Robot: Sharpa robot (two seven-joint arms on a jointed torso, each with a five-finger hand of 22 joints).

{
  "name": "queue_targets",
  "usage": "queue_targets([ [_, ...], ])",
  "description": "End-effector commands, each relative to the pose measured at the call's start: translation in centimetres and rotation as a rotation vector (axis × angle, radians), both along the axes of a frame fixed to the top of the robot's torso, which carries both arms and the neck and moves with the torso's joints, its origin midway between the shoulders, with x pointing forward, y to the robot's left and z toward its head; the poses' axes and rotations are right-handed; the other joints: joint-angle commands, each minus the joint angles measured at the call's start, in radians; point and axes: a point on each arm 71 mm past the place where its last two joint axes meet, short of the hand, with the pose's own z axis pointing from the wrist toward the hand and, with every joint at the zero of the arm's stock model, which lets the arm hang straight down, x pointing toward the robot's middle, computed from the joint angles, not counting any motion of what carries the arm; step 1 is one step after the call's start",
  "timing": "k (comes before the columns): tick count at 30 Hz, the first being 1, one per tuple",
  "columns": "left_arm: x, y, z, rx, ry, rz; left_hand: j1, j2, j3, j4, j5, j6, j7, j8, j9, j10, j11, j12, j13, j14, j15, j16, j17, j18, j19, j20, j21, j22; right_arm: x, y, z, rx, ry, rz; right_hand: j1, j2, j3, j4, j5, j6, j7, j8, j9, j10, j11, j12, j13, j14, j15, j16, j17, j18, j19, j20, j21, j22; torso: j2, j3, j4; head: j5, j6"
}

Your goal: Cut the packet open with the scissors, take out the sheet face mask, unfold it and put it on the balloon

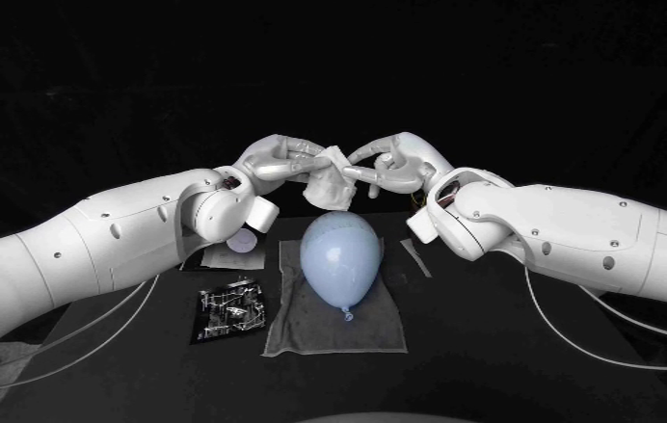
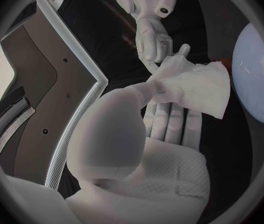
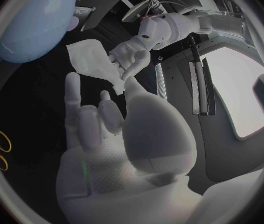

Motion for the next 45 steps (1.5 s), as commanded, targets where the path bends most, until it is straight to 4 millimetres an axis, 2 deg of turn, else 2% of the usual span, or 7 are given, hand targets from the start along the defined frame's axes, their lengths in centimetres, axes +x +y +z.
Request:
queue_targets([
  [1,0.0,-0.2,0.3,-0.010,-0.018,-0.002,-0.004,0.006,0.001,-0.005,0.006,0.003,0.001,0.006,0.005,0.008,0.002,-0.004,0.002,0.005,0.002,-0.003,0.001,0.021,-0.007,0.000,-0.004,0.000,0.2,0.0,-0.2,-0.034,0.020,-0.011,0.002,0.014,-0.011,0.001,0.004,0.014,0.000,0.008,0.003,0.014,-0.002,0.010,0.007,0.014,-0.001,0.006,0.009,0.007,0.012,-0.002,0.004,0.002,0.000,0.0003,-0.0002,0.002,-0.001],
  [10,0.0,-0.3,0.3,-0.008,-0.019,-0.004,-0.004,0.006,0.001,-0.005,0.006,0.003,0.001,0.006,0.005,0.008,0.002,-0.004,0.002,0.005,0.002,-0.003,0.001,0.021,-0.007,0.000,-0.004,0.000,0.0,0.4,0.1,-0.034,-0.012,-0.010,0.103,0.086,0.001,-0.025,0.004,0.138,-0.049,0.067,0.026,0.127,-0.046,0.143,0.147,0.111,-0.036,0.049,0.139,0.010,0.047,-0.031,0.032,0.021,0.000,0.0012,-0.0013,0.001,-0.001],
  [18,0.0,-0.4,0.3,0.002,-0.026,-0.012,-0.004,0.006,0.001,-0.005,0.006,0.003,0.001,0.006,0.005,0.008,0.002,-0.004,0.002,0.005,0.002,-0.003,0.001,0.021,-0.007,0.000,-0.004,0.000,-0.3,0.7,0.5,-0.006,-0.054,-0.014,0.157,0.105,0.031,-0.060,0.004,0.169,-0.071,0.072,0.023,0.217,-0.068,0.253,0.280,0.212,-0.064,0.085,0.299,0.008,0.103,-0.063,0.089,0.057,0.000,0.0006,-0.0014,0.000,-0.001],
  [22,-0.1,-0.5,0.3,0.005,-0.028,-0.017,-0.004,0.006,0.001,-0.005,0.006,0.003,0.001,0.006,0.005,0.008,0.002,-0.004,0.002,0.005,0.002,-0.003,0.001,0.021,-0.007,0.000,-0.004,0.000,-0.3,0.8,0.4,-0.007,-0.048,-0.006,0.149,0.102,0.040,-0.065,0.004,0.166,-0.070,0.059,0.015,0.259,-0.070,0.307,0.348,0.227,-0.070,0.089,0.327,-0.041,0.303,-0.074,0.329,0.343,0.000,0.0010,-0.0011,0.000,0.000],
  [35,-0.1,-0.5,0.3,0.012,-0.031,-0.020,-0.007,0.007,0.003,-0.009,0.006,0.003,0.000,0.006,0.007,0.007,0.002,-0.004,0.002,0.004,0.002,-0.004,0.003,0.021,-0.008,0.001,-0.005,0.001,-0.5,1.1,0.3,-0.026,-0.033,0.004,0.152,0.117,0.086,-0.084,0.004,0.203,-0.088,0.058,0.023,0.259,-0.086,0.307,0.348,0.227,-0.086,0.089,0.327,-0.075,0.436,-0.090,0.478,0.534,0.000,0.0005,-0.0011,0.000,0.000],
  [36,-0.1,-0.5,0.3,0.012,-0.031,-0.020,-0.007,0.007,0.003,-0.009,0.006,0.003,0.000,0.006,0.007,0.007,0.002,-0.004,0.002,0.004,0.002,-0.004,0.003,0.021,-0.008,0.001,-0.005,0.001,-0.5,1.1,0.2,-0.032,-0.029,0.003,0.135,0.114,0.090,-0.077,0.004,0.205,-0.093,0.060,0.028,0.259,-0.092,0.307,0.348,0.227,-0.091,0.089,0.327,-0.147,0.590,-0.096,0.701,0.876,0.000,0.0004,-0.0009,0.000,0.000],
  [45,-0.1,-0.5,0.3,0.015,-0.034,-0.023,-0.007,0.007,0.003,-0.009,0.006,0.003,0.000,0.006,0.007,0.007,0.002,-0.004,0.002,0.004,0.002,-0.004,0.003,0.021,-0.008,0.001,-0.005,0.001,-0.5,1.3,0.3,-0.049,-0.034,-0.015,0.146,0.126,0.141,-0.099,0.005,0.216,-0.103,0.072,0.047,0.259,-0.101,0.307,0.348,0.227,-0.101,0.089,0.327,-0.141,0.578,-0.105,0.691,0.855,0.000,0.0001,-0.0011,0.001,-0.001],
])
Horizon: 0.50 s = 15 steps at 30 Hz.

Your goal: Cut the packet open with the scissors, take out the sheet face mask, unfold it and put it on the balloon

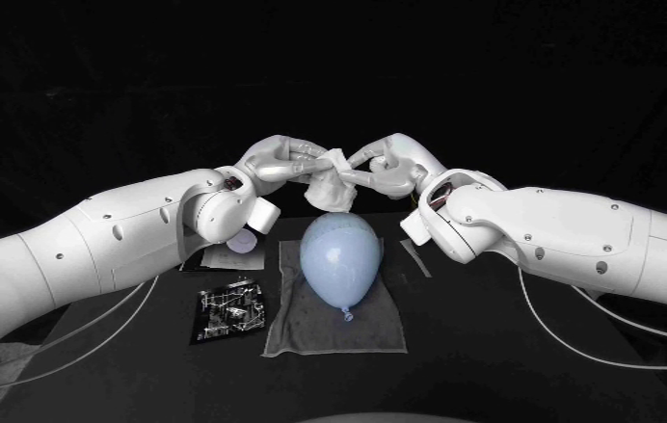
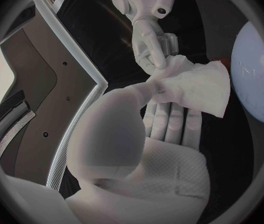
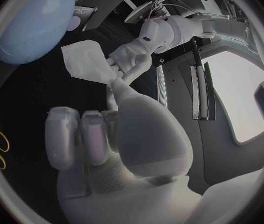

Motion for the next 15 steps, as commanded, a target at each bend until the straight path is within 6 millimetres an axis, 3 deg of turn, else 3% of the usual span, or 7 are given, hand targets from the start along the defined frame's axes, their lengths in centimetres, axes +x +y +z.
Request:
queue_targets([
  [1,-0.05,-0.24,0.26,-0.006,-0.017,-0.009,0.000,0.008,0.000,-0.007,0.003,0.004,0.003,0.006,0.007,0.007,0.002,-0.004,0.001,0.004,0.002,-0.004,0.002,0.011,-0.008,0.001,-0.005,0.001,-0.02,-0.01,0.18,-0.010,-0.022,-0.017,0.017,0.017,0.040,-0.018,0.005,0.004,-0.003,0.009,0.012,0.128,-0.033,-0.004,0.261,0.118,-0.021,0.004,0.263,-0.010,0.041,-0.006,0.008,0.109,0.000,-0.0002,-0.0002,0.001,-0.001],
  [9,-0.14,-0.24,0.25,0.034,-0.040,0.001,-0.029,-0.004,-0.004,-0.007,0.003,-0.039,0.025,-0.018,0.006,-0.029,0.021,-0.015,-0.005,-0.012,0.015,-0.014,0.006,0.010,-0.019,0.009,-0.012,0.000,-0.17,-0.38,0.63,0.046,-0.054,-0.053,-0.013,0.009,0.136,-0.052,0.005,0.007,-0.002,0.030,0.041,0.128,-0.032,-0.004,0.261,0.118,-0.020,0.004,0.263,-0.012,0.041,-0.006,0.014,0.119,0.000,0.0006,-0.0006,0.003,-0.001],
  [10,-0.17,-0.26,0.25,0.049,-0.050,0.003,-0.054,-0.024,-0.008,0.005,0.002,-0.109,0.043,-0.062,-0.012,-0.065,0.037,-0.016,-0.011,-0.035,0.028,-0.021,0.005,0.006,-0.037,0.019,-0.024,-0.003,-0.19,-0.44,0.67,0.052,-0.054,-0.056,-0.025,0.003,0.158,-0.059,0.005,0.006,-0.002,0.033,0.047,0.128,-0.033,-0.004,0.261,0.118,-0.020,0.004,0.263,-0.011,0.039,-0.006,0.014,0.119,0.000,0.0003,-0.0007,0.003,-0.001],
  [13,-0.20,-0.26,0.26,0.088,-0.074,0.013,-0.100,-0.065,-0.030,0.030,0.003,-0.181,0.065,-0.109,-0.030,-0.161,0.068,-0.013,-0.016,-0.104,0.054,-0.038,0.000,-0.004,-0.081,0.029,-0.050,-0.005,-0.26,-0.55,0.76,0.062,-0.052,-0.057,-0.036,-0.002,0.175,-0.065,0.005,0.005,-0.002,0.035,0.051,0.128,-0.033,-0.004,0.261,0.118,-0.020,0.004,0.263,-0.011,0.039,-0.006,0.014,0.120,0.000,-0.0001,-0.0008,0.003,-0.001],
  [15,-0.17,-0.15,0.24,0.115,-0.089,0.028,-0.117,-0.083,-0.055,0.042,0.004,-0.241,0.073,-0.142,-0.042,-0.224,0.087,-0.013,-0.017,-0.174,0.078,-0.058,-0.010,-0.023,-0.123,0.031,-0.055,-0.006,-0.34,-0.65,0.84,0.070,-0.045,-0.057,-0.081,-0.020,0.238,-0.087,0.005,0.002,-0.003,0.044,0.068,0.128,-0.033,-0.004,0.261,0.118,-0.020,0.004,0.263,-0.011,0.038,-0.005,0.015,0.123,0.000,0.0006,-0.0006,0.002,-0.003],
])
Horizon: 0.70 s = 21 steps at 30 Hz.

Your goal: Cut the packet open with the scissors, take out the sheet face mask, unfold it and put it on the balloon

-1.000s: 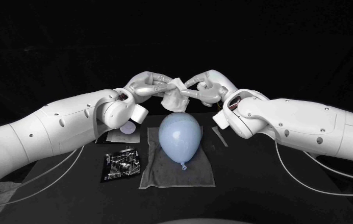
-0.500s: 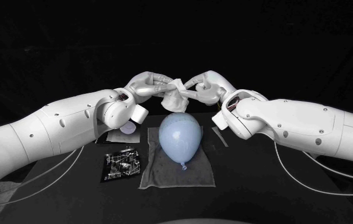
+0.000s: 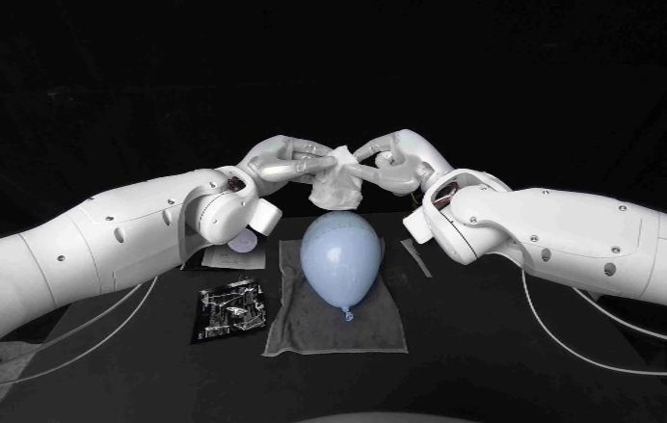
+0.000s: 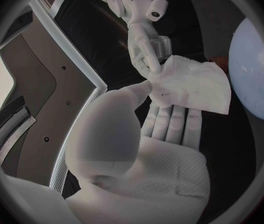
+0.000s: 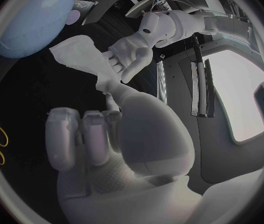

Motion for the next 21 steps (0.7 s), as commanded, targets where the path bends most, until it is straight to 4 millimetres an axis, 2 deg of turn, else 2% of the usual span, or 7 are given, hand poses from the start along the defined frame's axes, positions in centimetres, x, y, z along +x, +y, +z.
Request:
queue_targets([
  [1,0.1,0.2,0.2,0.081,-0.063,0.039,-0.010,-0.019,-0.025,0.012,-0.003,-0.053,0.009,-0.029,-0.011,-0.062,0.021,0.000,0.000,-0.073,0.024,-0.020,-0.014,-0.029,-0.046,0.002,-0.004,-0.001,-0.1,-0.2,0.4,0.038,-0.014,-0.012,-0.042,-0.013,0.052,-0.018,0.003,0.004,-0.001,0.026,0.043,0.111,-0.013,0.005,0.266,0.110,-0.007,0.003,0.263,-0.012,0.036,-0.002,0.004,0.125,0.000,0.0007,-0.0006,-0.001,-0.001],
  [4,0.3,0.5,0.1,0.100,-0.073,0.068,-0.011,-0.020,-0.063,0.023,-0.002,-0.097,-0.001,-0.052,-0.021,-0.127,0.050,0.002,0.000,-0.166,0.054,-0.027,-0.035,-0.061,-0.102,0.002,-0.003,-0.001,-0.1,-0.4,0.6,0.044,0.002,-0.012,-0.056,-0.019,0.071,-0.026,0.003,0.003,-0.001,0.029,0.049,0.111,-0.013,0.005,0.266,0.110,-0.007,0.003,0.263,-0.011,0.035,-0.001,0.004,0.125,-0.001,0.0005,-0.0009,-0.003,-0.002],
  [7,0.5,0.9,0.1,0.110,-0.077,0.103,0.007,-0.004,-0.138,0.040,-0.003,-0.145,0.023,-0.070,-0.035,-0.217,0.074,0.008,0.002,-0.267,0.079,-0.022,-0.063,-0.100,-0.297,0.004,-0.012,-0.011,0.0,-0.8,0.7,0.045,0.028,-0.024,-0.067,-0.022,0.084,-0.032,0.003,0.002,-0.001,0.031,0.053,0.111,-0.013,0.005,0.266,0.110,-0.007,0.003,0.263,-0.010,0.032,-0.001,0.001,0.121,-0.001,0.0002,-0.0012,-0.004,-0.003],
  [8,0.5,1.0,0.1,0.111,-0.077,0.114,0.016,0.003,-0.158,0.045,-0.002,-0.148,0.020,-0.069,-0.036,-0.226,0.077,0.013,0.003,-0.282,0.083,-0.020,-0.068,-0.104,-0.319,0.001,-0.013,-0.012,0.0,-1.0,0.7,0.043,0.040,-0.031,-0.068,-0.023,0.087,-0.033,0.003,0.002,-0.001,0.031,0.054,0.111,-0.013,0.005,0.266,0.110,-0.007,0.003,0.263,-0.010,0.031,-0.001,0.000,0.119,-0.001,-0.0002,-0.0014,-0.005,-0.001],
  [10,0.7,1.3,0.1,0.111,-0.076,0.132,0.028,0.012,-0.194,0.058,-0.002,-0.158,0.025,-0.071,-0.040,-0.237,0.078,0.023,0.003,-0.326,0.086,-0.022,-0.089,-0.108,-0.351,0.003,-0.015,-0.014,0.2,-1.3,0.7,0.038,0.063,-0.045,-0.071,-0.024,0.090,-0.036,0.003,0.002,-0.001,0.032,0.055,0.111,-0.013,0.005,0.266,0.110,-0.007,0.003,0.263,-0.009,0.029,-0.001,-0.002,0.116,-0.001,-0.0005,-0.0017,-0.006,-0.001],
  [15,0.9,1.8,0.0,0.095,-0.072,0.169,0.046,0.027,-0.268,0.096,-0.003,-0.162,0.030,-0.069,-0.042,-0.253,0.079,0.041,0.003,-0.365,0.088,-0.018,-0.112,-0.109,-0.376,0.003,-0.016,-0.014,0.5,-1.9,0.6,0.020,0.115,-0.080,-0.077,-0.026,0.099,-0.041,0.003,0.002,-0.001,0.033,0.058,0.111,-0.013,0.005,0.266,0.110,-0.007,0.003,0.263,-0.008,0.027,-0.001,-0.005,0.112,-0.001,-0.0004,-0.0014,-0.009,0.001],
  [21,0.8,2.4,0.1,0.052,-0.080,0.220,0.081,0.049,-0.314,0.131,-0.002,-0.154,0.047,-0.062,-0.040,-0.271,0.071,0.055,0.002,-0.365,0.084,-0.007,-0.121,-0.106,-0.362,0.003,-0.012,-0.012,0.9,-2.6,0.3,-0.012,0.166,-0.141,-0.087,-0.030,0.109,-0.046,0.003,0.003,-0.002,0.034,0.061,0.111,-0.014,0.005,0.266,0.110,-0.007,0.003,0.263,-0.006,0.022,-0.001,-0.011,0.103,0.000,-0.0002,-0.0001,-0.010,0.003],
])
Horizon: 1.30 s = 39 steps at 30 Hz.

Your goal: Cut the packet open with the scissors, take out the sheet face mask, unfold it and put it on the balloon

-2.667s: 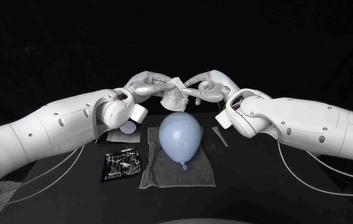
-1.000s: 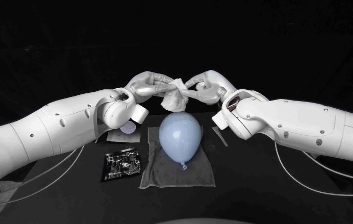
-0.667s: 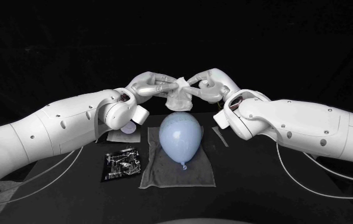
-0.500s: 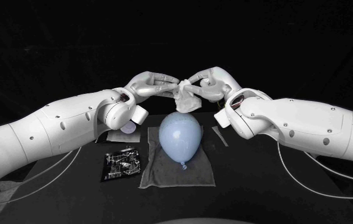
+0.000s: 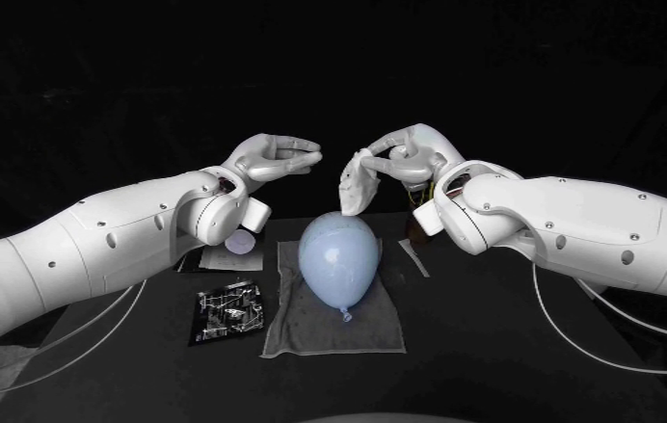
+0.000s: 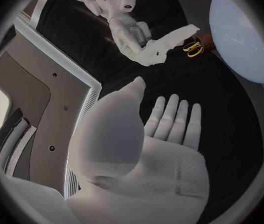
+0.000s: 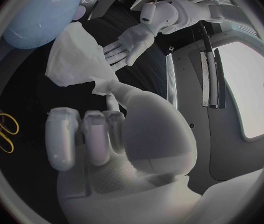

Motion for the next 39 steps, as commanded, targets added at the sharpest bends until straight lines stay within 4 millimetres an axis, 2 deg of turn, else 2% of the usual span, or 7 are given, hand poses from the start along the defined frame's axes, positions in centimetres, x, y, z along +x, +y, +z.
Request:
queue_targets([
  [1,0.0,0.3,0.4,-0.051,-0.030,0.069,0.018,0.005,-0.007,0.004,-0.002,0.002,0.076,0.006,0.002,-0.010,-0.005,0.006,0.000,0.000,-0.005,0.008,-0.001,-0.011,0.017,0.000,0.001,0.002,0.3,-0.4,-0.5,-0.033,0.083,-0.048,-0.013,0.001,0.008,-0.001,0.003,0.007,0.001,0.023,0.052,0.102,-0.005,0.006,0.263,0.108,0.000,0.004,0.263,-0.006,0.022,-0.001,-0.006,0.104,0.000,0.0000,0.0011,-0.002,0.002],
  [5,-0.8,0.3,0.4,-0.113,-0.035,0.085,0.069,0.028,0.016,-0.003,-0.002,0.035,0.073,0.024,0.012,-0.008,-0.017,0.022,0.001,0.093,-0.019,0.046,0.023,0.017,0.231,-0.005,0.043,0.025,0.7,-0.6,-0.6,-0.070,0.094,-0.090,-0.018,-0.001,0.012,-0.004,0.003,0.007,0.001,0.023,0.054,0.102,-0.005,0.006,0.263,0.108,0.000,0.004,0.263,-0.005,0.021,-0.001,-0.008,0.101,0.001,-0.0004,0.0012,-0.004,0.004],
  [8,-1.4,-0.1,0.4,-0.155,-0.030,0.070,0.119,0.049,0.071,-0.024,-0.001,0.096,0.039,0.053,0.017,0.049,-0.041,0.054,0.004,0.244,-0.060,0.127,0.048,0.103,0.385,-0.021,0.114,0.047,1.0,-0.6,-0.6,-0.097,0.085,-0.115,-0.019,-0.002,0.013,-0.005,0.003,0.007,0.001,0.024,0.054,0.102,-0.005,0.006,0.263,0.108,0.000,0.004,0.263,-0.005,0.020,-0.001,-0.009,0.099,0.001,-0.0006,0.0016,-0.005,0.005],
  [10,-1.9,-0.6,0.4,-0.180,-0.027,0.047,0.129,0.050,0.099,-0.029,-0.002,0.136,0.034,0.068,0.018,0.094,-0.057,0.068,0.003,0.299,-0.079,0.149,0.056,0.112,0.439,-0.034,0.136,0.053,1.2,-0.7,-0.6,-0.113,0.077,-0.133,-0.023,-0.004,0.016,-0.007,0.003,0.008,0.000,0.024,0.055,0.102,-0.006,0.006,0.263,0.108,-0.001,0.004,0.263,-0.004,0.019,-0.001,-0.010,0.098,0.001,-0.0013,0.0019,-0.008,0.005],
  [16,-3.1,-2.2,0.2,-0.219,0.015,-0.021,0.113,0.031,0.179,-0.013,-0.001,0.179,0.026,0.070,0.006,0.172,-0.077,0.050,-0.004,0.367,-0.101,0.156,0.061,0.109,0.473,-0.056,0.132,0.039,1.4,-0.8,-0.4,-0.144,0.035,-0.166,-0.027,-0.007,0.021,-0.010,0.003,0.008,0.000,0.025,0.057,0.102,-0.006,0.006,0.263,0.108,-0.001,0.004,0.263,-0.004,0.019,-0.001,-0.010,0.098,0.001,-0.0001,0.0025,-0.012,0.007],
  [23,-4.0,-3.6,-1.0,-0.265,0.103,-0.032,-0.004,0.007,0.187,0.062,-0.004,0.148,0.059,0.035,-0.017,0.167,-0.051,-0.006,-0.004,0.295,-0.068,0.078,0.021,0.090,0.349,-0.001,0.028,0.010,1.4,-0.7,0.0,-0.157,0.007,-0.168,-0.027,-0.007,0.021,-0.010,0.003,0.008,0.000,0.025,0.057,0.102,-0.006,0.006,0.263,0.108,-0.001,0.004,0.263,-0.004,0.019,-0.001,-0.010,0.098,0.000,-0.0002,0.0017,-0.011,0.012],
  [39,-4.2,-6.2,-2.3,-0.360,0.220,-0.053,-0.189,0.073,0.135,0.069,-0.003,0.013,0.095,-0.030,-0.080,-0.013,-0.007,-0.056,-0.007,0.162,-0.022,-0.014,-0.053,0.017,0.095,0.000,0.000,0.003,0.8,0.4,1.0,-0.165,-0.025,-0.125,-0.034,-0.011,0.028,-0.016,0.003,0.008,-0.001,0.026,0.060,0.102,-0.007,0.006,0.263,0.108,-0.002,0.004,0.263,-0.004,0.019,-0.002,-0.010,0.098,0.001,0.0009,0.0010,-0.015,0.012],
])
